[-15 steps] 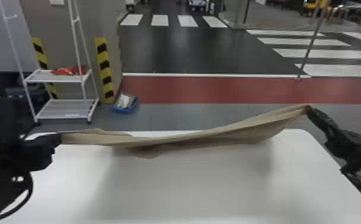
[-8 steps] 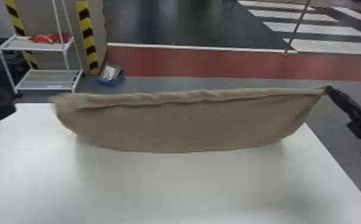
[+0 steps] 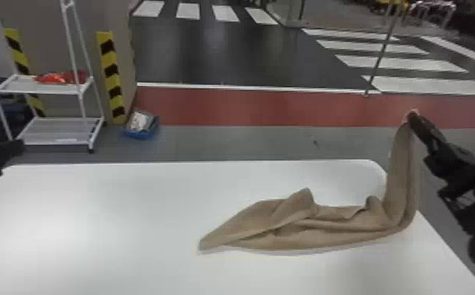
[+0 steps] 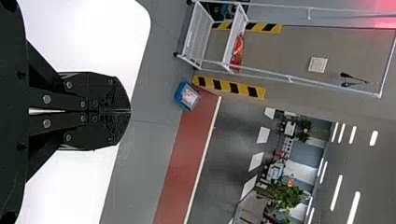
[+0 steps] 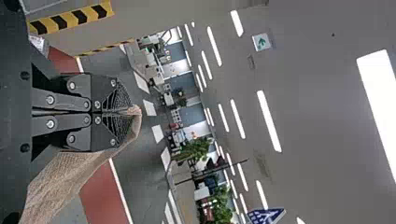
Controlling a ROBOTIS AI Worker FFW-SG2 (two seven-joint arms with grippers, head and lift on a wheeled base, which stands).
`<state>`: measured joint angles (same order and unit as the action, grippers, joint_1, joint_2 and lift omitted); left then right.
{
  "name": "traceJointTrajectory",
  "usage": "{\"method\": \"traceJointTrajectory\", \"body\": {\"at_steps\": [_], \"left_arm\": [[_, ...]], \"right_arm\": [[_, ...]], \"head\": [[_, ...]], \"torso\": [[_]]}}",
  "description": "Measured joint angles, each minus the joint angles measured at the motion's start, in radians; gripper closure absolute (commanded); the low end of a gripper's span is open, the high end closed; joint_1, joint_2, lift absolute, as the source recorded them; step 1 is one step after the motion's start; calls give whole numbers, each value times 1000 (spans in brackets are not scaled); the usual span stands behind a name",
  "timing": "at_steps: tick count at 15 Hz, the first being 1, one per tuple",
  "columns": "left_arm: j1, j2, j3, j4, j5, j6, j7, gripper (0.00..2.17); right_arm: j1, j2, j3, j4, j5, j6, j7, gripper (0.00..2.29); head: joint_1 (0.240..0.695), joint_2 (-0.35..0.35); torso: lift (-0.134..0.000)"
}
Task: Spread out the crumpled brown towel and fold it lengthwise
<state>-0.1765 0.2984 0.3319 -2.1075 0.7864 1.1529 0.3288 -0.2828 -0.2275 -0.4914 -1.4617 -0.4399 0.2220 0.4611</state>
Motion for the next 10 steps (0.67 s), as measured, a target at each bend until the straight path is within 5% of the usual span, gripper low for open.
{"method": "traceJointTrajectory", "body": {"at_steps": [5, 10], "left_arm": [[66, 2, -137, 29, -69, -29, -134, 1096], [102, -39, -538, 77, -304, -274, -167, 883]], "right_arm": [[62, 21, 18, -15, 23, 8, 0, 1652], [254, 56, 31, -144, 2, 118, -1, 1652]], "head": [[573, -143], [670, -261]], "torso": [[-128], [-128]]}}
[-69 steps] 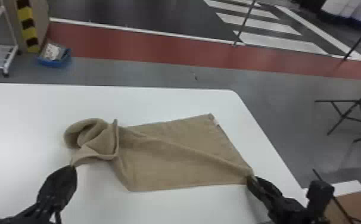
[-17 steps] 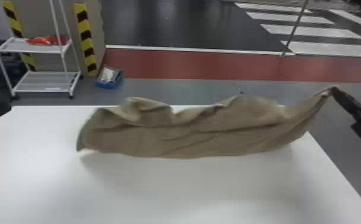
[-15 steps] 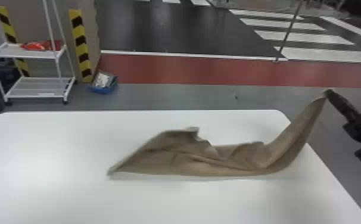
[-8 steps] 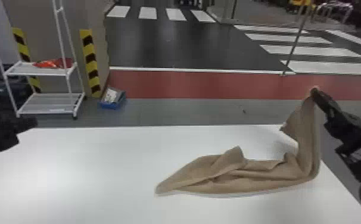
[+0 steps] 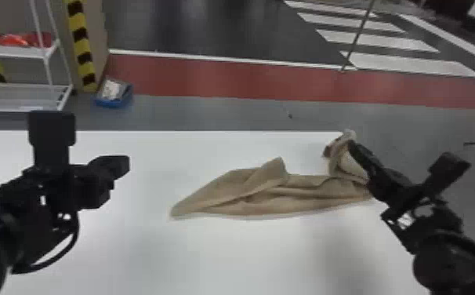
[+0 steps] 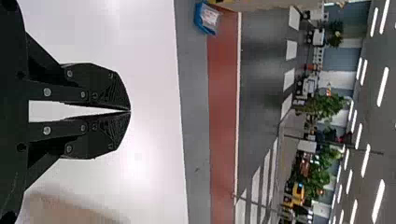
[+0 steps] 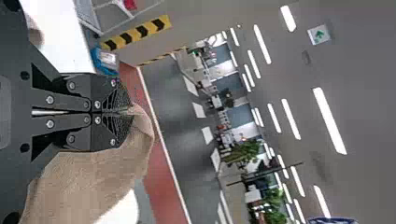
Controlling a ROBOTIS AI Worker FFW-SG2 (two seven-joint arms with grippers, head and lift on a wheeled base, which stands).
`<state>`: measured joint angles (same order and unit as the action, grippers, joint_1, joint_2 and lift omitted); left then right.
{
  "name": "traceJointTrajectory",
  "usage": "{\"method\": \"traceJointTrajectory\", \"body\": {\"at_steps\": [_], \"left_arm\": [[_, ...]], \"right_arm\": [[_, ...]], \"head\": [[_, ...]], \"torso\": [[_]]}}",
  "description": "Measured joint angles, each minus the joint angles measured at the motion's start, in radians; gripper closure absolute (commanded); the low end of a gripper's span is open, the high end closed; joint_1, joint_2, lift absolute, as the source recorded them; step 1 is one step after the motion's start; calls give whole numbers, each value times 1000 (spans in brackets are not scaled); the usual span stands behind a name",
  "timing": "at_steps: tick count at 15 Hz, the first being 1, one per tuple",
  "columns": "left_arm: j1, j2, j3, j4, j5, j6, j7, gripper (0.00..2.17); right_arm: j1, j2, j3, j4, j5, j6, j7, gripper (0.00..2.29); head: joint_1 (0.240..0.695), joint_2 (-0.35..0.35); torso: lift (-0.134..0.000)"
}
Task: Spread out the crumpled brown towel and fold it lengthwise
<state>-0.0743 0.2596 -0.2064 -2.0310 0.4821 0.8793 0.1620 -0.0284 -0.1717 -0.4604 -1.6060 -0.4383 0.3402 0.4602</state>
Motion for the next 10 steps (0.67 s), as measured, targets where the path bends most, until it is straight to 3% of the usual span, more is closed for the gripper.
{"method": "traceJointTrajectory", "body": {"at_steps": [3, 6, 10], "left_arm": [[-29, -37, -195, 81, -67, -161, -7, 724], [-76, -64, -360, 192, -141, -271, -22, 711], [-107, -100, -460, 335, -222, -366, -50, 559]], "right_arm": [[88, 19, 8, -66, 4, 39, 0, 1652], [152, 29, 9, -111, -3, 63, 3, 1652], [197, 34, 0, -139, -11, 77, 5, 1652]], "head": [[695, -347], [695, -350], [695, -350]], "torso": [[-128], [-128], [-128]]}}
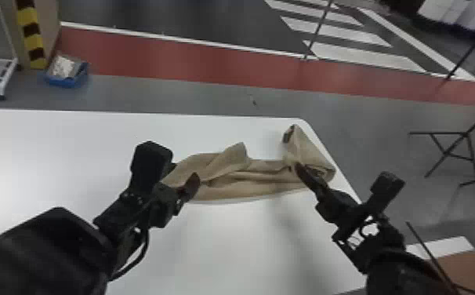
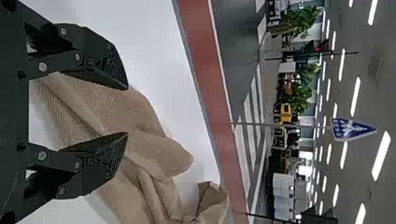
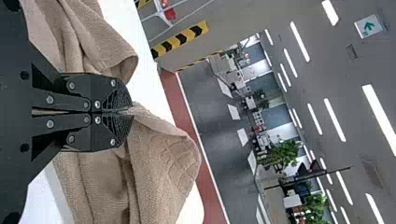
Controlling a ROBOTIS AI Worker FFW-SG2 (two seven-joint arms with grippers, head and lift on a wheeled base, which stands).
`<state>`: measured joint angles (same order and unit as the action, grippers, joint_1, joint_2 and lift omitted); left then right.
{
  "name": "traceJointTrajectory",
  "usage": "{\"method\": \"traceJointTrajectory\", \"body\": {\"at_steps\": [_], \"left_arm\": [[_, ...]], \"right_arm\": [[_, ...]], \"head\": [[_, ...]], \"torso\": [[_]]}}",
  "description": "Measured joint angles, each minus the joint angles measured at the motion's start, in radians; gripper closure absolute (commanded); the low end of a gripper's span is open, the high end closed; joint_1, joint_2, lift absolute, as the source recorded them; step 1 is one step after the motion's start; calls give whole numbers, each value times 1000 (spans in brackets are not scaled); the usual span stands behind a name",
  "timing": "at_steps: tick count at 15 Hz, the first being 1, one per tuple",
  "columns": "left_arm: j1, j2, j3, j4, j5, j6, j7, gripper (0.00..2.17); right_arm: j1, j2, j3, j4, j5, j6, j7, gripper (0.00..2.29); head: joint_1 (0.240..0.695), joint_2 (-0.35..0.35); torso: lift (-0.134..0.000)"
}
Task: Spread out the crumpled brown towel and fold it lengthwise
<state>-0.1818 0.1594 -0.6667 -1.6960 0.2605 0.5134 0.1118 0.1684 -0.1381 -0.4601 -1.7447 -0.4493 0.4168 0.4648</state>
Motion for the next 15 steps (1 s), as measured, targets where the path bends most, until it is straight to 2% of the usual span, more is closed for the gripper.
{"method": "traceJointTrajectory", "body": {"at_steps": [7, 11, 13, 15], "left_arm": [[-58, -20, -21, 113, -75, 12, -16, 566], [-83, -38, -55, 159, -82, 46, -60, 583], [-92, -48, -65, 178, -83, 48, -62, 782], [-103, -50, -65, 183, -79, 60, -62, 785]], "right_arm": [[27, 13, -5, -29, -11, 10, 0, 1652], [28, 14, -5, -27, -15, 9, -1, 1652], [27, 10, -9, -26, -16, 10, -2, 1652], [27, 5, -13, -24, -20, 12, -2, 1652]], "head": [[695, -350], [695, -350], [695, -350], [695, -350]], "torso": [[-128], [-128], [-128], [-128]]}}
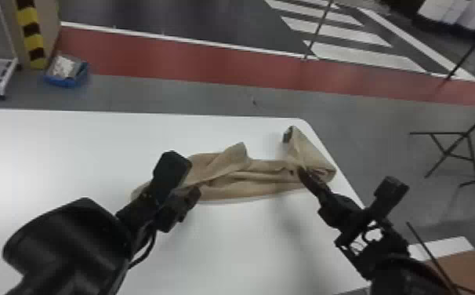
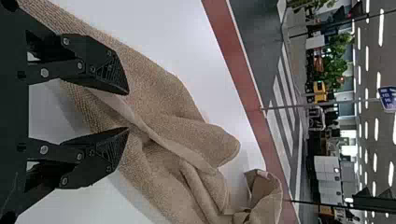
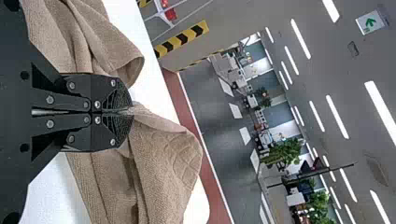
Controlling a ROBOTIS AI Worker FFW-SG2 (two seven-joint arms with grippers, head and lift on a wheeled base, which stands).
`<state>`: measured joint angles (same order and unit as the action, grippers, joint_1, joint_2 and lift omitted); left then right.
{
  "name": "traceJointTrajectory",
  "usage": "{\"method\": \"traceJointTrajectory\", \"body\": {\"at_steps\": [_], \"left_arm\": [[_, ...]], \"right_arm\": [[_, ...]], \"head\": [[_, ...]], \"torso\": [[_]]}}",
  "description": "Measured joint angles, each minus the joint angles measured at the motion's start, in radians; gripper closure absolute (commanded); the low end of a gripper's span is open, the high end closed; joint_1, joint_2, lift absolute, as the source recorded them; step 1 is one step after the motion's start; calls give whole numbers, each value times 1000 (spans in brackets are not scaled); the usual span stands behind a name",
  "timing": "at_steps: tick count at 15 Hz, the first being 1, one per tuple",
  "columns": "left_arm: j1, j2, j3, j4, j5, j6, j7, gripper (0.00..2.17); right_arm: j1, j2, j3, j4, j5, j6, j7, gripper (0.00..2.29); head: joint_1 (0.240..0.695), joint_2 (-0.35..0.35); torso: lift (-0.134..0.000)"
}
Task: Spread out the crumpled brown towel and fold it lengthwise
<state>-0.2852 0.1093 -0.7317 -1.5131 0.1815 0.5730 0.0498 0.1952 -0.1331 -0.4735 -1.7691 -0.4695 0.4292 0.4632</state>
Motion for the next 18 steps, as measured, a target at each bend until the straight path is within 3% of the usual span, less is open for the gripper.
{"method": "traceJointTrajectory", "body": {"at_steps": [6, 7, 8, 12, 15, 18], "left_arm": [[-14, -2, 2, 21, -4, 43, 2, 802], [-16, -3, 1, 26, -6, 43, 3, 1119], [-18, -5, 1, 30, -9, 46, 7, 1278], [12, 7, 46, -30, 18, 90, 23, 1359], [65, 42, 136, -197, 45, 188, 22, 1359], [162, 112, 290, -396, 67, 311, 18, 1359]], "right_arm": [[-10, -3, -2, 2, -9, 13, 0, 1652], [-12, -2, -2, 2, -13, 16, 1, 1652], [-12, -2, -2, 2, -16, 18, 1, 1652], [-7, -2, -4, 0, -22, 19, 1, 1652], [-5, -3, -6, -9, -30, 25, 1, 1652], [3, -3, -6, -27, -42, 37, 0, 1652]], "head": [[695, -350], [695, -350], [695, -350], [695, -350], [695, -350], [695, -350]], "torso": [[-128], [-128], [-128], [-128], [-128], [-128]]}}
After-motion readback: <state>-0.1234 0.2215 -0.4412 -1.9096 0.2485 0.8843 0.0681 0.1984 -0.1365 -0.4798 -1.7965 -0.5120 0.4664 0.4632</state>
